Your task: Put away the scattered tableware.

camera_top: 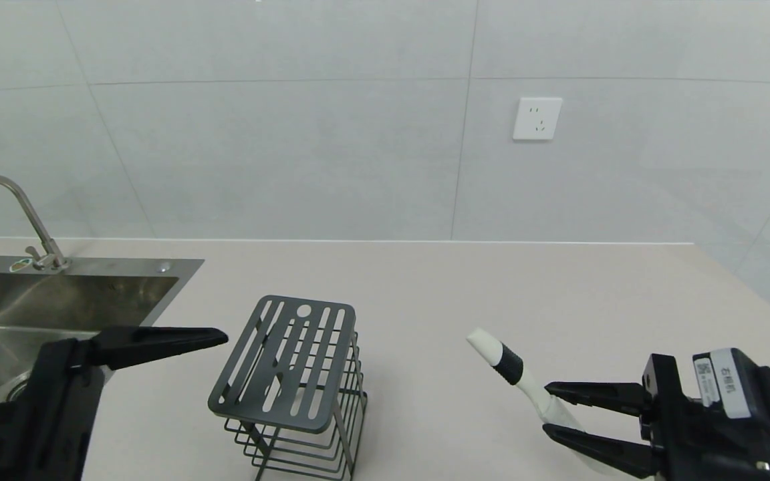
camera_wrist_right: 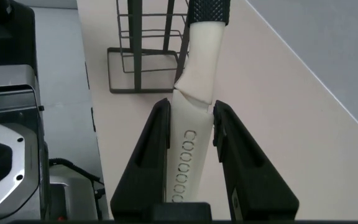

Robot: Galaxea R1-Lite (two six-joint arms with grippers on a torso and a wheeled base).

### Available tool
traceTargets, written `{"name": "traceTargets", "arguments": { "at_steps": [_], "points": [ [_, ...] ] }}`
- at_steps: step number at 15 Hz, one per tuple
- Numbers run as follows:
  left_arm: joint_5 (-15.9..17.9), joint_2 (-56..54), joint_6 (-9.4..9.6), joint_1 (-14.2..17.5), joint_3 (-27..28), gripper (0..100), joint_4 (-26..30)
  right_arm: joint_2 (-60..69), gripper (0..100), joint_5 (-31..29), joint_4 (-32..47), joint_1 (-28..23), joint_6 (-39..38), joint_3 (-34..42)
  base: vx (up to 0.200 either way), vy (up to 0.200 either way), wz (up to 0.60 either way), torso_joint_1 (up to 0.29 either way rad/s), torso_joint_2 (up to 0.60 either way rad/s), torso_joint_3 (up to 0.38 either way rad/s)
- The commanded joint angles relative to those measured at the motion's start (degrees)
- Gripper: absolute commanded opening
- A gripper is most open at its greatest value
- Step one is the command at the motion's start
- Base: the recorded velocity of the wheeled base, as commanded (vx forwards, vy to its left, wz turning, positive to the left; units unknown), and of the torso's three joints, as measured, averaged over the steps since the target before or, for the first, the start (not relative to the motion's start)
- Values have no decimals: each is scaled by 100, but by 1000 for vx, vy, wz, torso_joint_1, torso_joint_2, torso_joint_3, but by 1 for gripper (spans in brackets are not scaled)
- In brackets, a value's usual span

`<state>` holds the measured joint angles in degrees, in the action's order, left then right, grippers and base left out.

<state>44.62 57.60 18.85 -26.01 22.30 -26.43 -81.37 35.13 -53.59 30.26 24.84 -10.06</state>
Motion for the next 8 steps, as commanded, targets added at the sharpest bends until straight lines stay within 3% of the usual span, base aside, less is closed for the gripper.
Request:
{"name": "traceTargets", "arguments": {
  "at_steps": [1,8],
  "points": [
    [3,726,5,-290,196,100,-20,-28,0,2,-20,15,3,-14,0,0,0,0,0,0],
    [-6,1851,14,-932,1084,100,-73,-19,0,11,-266,86,29,-102,0,0,0,0,0,0]
  ]
}}
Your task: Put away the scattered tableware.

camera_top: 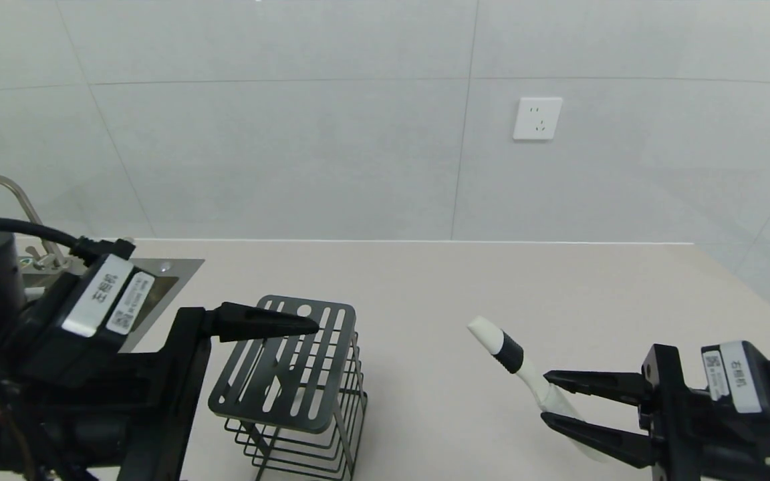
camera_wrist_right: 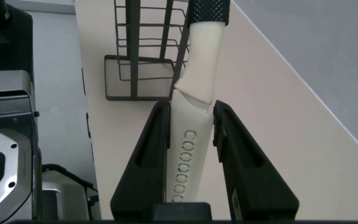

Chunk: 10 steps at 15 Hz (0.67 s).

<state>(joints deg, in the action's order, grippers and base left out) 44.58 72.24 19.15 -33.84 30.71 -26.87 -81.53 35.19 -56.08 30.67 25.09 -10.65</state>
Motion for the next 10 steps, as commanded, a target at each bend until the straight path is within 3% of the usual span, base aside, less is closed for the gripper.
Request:
{"name": "traceTargets", "arguments": {
  "at_steps": [1,4,6,7,8,10],
  "points": [
    [-2,581,-34,-228,357,100,-134,6,0,5,-17,106,-4,-130,0,0,0,0,0,0],
    [-2,1073,-43,-369,480,100,-539,23,0,5,-26,114,-4,-297,0,0,0,0,0,0],
    [-2,1389,-166,-457,559,100,-925,41,0,-4,-88,106,-4,-385,0,0,0,0,0,0],
    [-2,1477,-298,-518,577,100,-1092,50,0,5,-88,106,-4,-446,0,0,0,0,0,0],
    [-11,1626,-606,-668,682,100,-1426,50,0,-4,-96,97,-39,-552,0,0,0,0,0,0],
    [-55,1987,-1027,-870,875,100,-1980,50,0,-4,-96,106,-48,-745,0,0,0,0,0,0]
  ]
}}
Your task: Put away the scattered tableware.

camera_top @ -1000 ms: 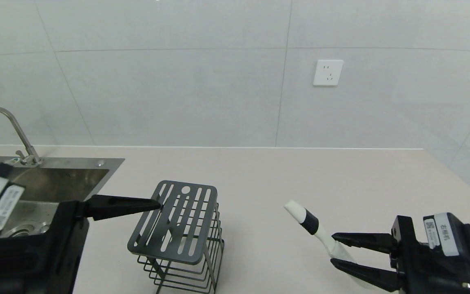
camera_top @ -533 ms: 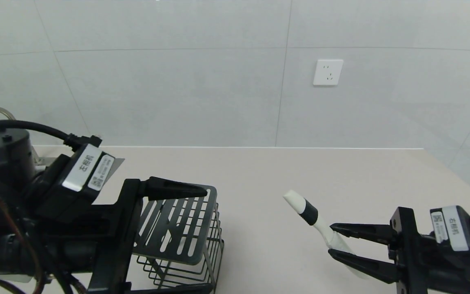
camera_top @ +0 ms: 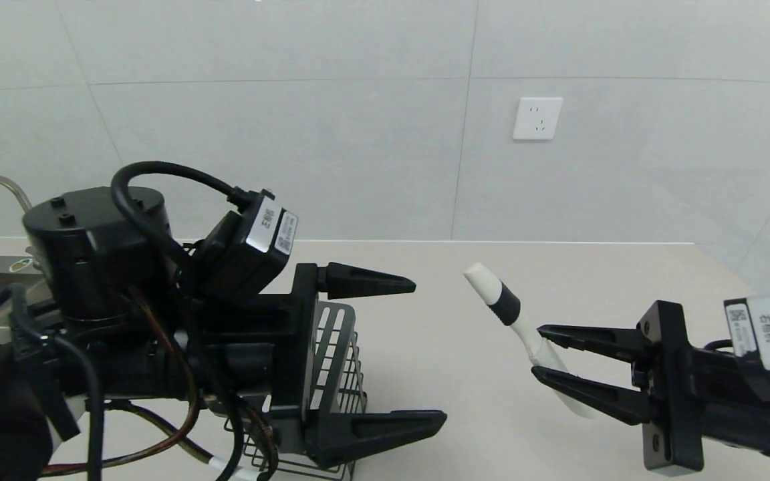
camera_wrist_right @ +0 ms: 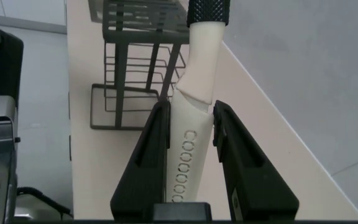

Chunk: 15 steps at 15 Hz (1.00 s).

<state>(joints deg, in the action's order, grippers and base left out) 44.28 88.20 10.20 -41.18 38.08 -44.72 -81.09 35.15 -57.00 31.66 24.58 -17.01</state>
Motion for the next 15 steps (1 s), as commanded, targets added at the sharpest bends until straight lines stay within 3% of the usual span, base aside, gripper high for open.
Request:
{"name": "traceTargets", "arguments": {
  "at_steps": [1,4,5,7,11,12,15],
  "points": [
    [-33,584,-212,-197,182,100,-494,14,0,1,-13,-2,-5,-145,0,0,0,0,0,0],
    [-59,971,-405,-347,270,100,-1074,102,0,1,-39,-11,-5,-163,0,0,0,0,0,0],
    [-218,989,-642,-496,287,100,-1233,155,0,1,-48,-19,-5,-198,0,0,0,0,0,0],
    [-446,1059,-915,-619,402,100,-1461,173,0,1,-57,-19,-5,-295,0,0,0,0,0,0],
    [-727,1446,-1152,-690,727,100,-2155,129,0,1,-57,-2,-14,-585,0,0,0,0,0,0],
    [-912,1542,-1293,-760,876,100,-2393,111,0,1,-57,-2,-58,-664,0,0,0,0,0,0],
    [-1114,1674,-1495,-786,1184,100,-2648,102,0,1,-65,-2,-58,-716,0,0,0,0,0,0]
  ]
}}
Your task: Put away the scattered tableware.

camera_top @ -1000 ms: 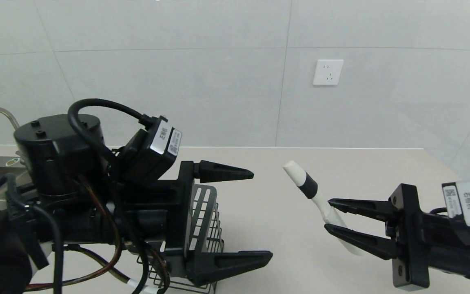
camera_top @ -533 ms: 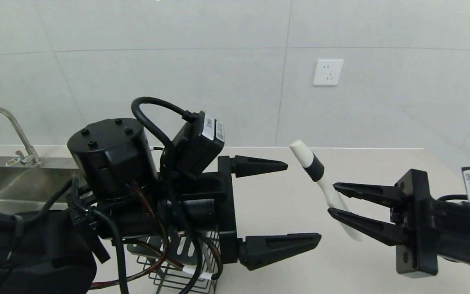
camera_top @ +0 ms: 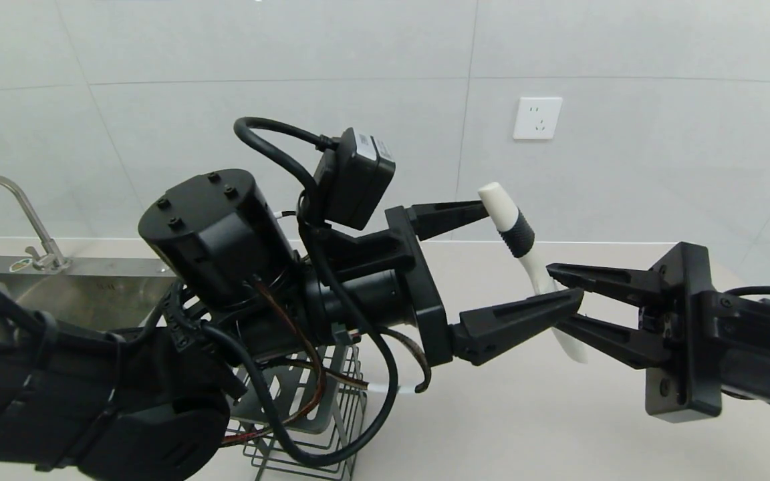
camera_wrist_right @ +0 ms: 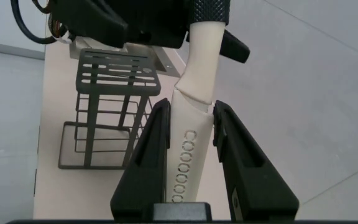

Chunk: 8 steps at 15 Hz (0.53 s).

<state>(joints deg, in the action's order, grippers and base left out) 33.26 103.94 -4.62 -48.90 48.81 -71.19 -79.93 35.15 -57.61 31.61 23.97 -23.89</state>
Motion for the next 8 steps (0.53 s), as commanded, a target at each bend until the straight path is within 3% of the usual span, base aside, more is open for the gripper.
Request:
{"name": "traceTargets", "arguments": {
  "at_steps": [1,5,8],
  "points": [
    [-12,215,-48,-15,287,100,-114,-13,0,1,-4,3,3,-98,0,0,0,0,0,0],
    [-12,426,-83,-23,559,100,-422,-22,0,1,-13,3,3,-186,0,0,0,0,0,0],
    [-21,426,-303,-67,594,100,-650,-22,0,1,-66,-6,-6,-291,0,0,0,0,0,0]
  ]
}}
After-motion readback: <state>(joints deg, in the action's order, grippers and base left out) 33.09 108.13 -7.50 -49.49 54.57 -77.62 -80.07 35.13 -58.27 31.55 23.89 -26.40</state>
